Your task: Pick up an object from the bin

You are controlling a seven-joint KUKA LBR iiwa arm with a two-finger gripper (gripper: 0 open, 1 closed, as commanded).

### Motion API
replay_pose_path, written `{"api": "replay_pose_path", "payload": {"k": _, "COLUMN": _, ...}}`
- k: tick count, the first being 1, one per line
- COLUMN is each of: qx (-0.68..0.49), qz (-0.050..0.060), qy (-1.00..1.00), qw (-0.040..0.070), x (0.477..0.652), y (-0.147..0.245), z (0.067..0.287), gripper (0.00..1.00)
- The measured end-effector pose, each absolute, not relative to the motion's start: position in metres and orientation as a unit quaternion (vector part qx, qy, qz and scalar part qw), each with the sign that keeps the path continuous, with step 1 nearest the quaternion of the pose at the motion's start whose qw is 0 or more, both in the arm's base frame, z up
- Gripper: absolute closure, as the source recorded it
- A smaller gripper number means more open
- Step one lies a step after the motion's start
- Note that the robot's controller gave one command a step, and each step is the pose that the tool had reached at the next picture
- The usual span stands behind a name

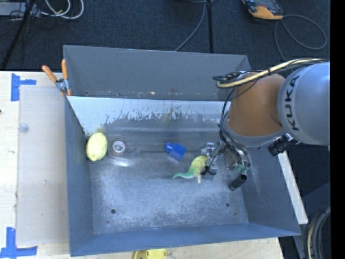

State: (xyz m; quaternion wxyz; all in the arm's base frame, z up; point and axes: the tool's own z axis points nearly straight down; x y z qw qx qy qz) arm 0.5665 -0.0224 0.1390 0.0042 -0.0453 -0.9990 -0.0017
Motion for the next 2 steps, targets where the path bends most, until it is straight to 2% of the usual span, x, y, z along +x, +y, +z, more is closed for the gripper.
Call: {"api": "replay_pose_path", "payload": {"k": 2, "qx": -0.045, "qz": -0.002, "qy": -0.999, "qw": 0.005, "x": 0.5663, "y": -0.0224, "z": 0.1528, "gripper": 1.00}}
